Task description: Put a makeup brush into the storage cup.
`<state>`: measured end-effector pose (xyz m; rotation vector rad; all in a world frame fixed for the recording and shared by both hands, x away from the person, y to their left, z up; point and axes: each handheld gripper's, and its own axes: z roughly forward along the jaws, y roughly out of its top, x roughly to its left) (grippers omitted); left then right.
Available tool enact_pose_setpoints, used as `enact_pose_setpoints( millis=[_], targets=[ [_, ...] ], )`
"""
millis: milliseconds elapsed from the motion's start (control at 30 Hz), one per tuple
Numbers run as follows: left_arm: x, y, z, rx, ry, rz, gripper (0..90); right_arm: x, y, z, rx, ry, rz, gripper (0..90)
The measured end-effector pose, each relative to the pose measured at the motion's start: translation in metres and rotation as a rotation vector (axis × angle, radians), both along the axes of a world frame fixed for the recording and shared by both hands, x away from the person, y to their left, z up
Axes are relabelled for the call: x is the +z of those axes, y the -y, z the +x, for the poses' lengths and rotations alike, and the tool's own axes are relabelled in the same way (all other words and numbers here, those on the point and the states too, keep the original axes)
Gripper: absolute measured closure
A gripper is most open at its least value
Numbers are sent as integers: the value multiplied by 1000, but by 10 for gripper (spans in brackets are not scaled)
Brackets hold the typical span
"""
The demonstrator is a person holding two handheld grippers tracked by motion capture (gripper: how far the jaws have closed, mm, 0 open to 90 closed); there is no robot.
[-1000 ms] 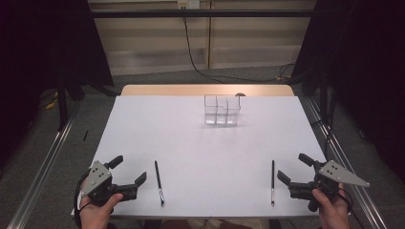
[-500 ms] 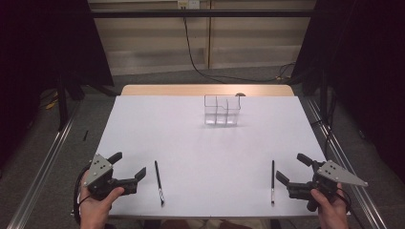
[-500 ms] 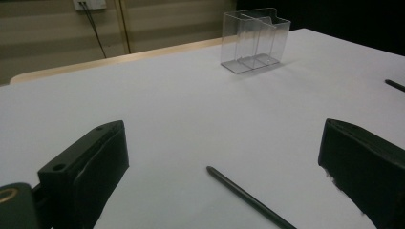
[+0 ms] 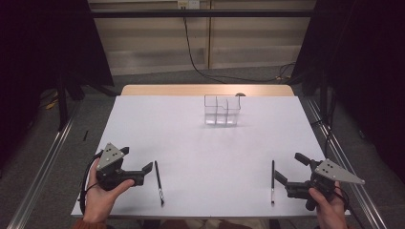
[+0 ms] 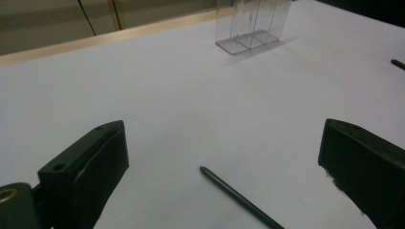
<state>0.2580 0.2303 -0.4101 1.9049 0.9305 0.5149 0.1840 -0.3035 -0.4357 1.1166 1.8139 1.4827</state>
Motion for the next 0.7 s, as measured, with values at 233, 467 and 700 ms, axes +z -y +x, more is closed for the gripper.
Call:
enact_pose_setpoints(
  millis=[233, 467, 700],
  targets=[
    [0, 8, 7, -18, -82, 47, 33, 0, -1, 1, 2, -1, -2, 0],
    [-3, 15, 12, -18, -171, 56, 77, 0, -1, 1, 1, -7, 2, 0],
    [-8, 19, 19, 35, -314, 121, 80, -1, -1, 2, 9, -14, 3, 0]
  ],
)
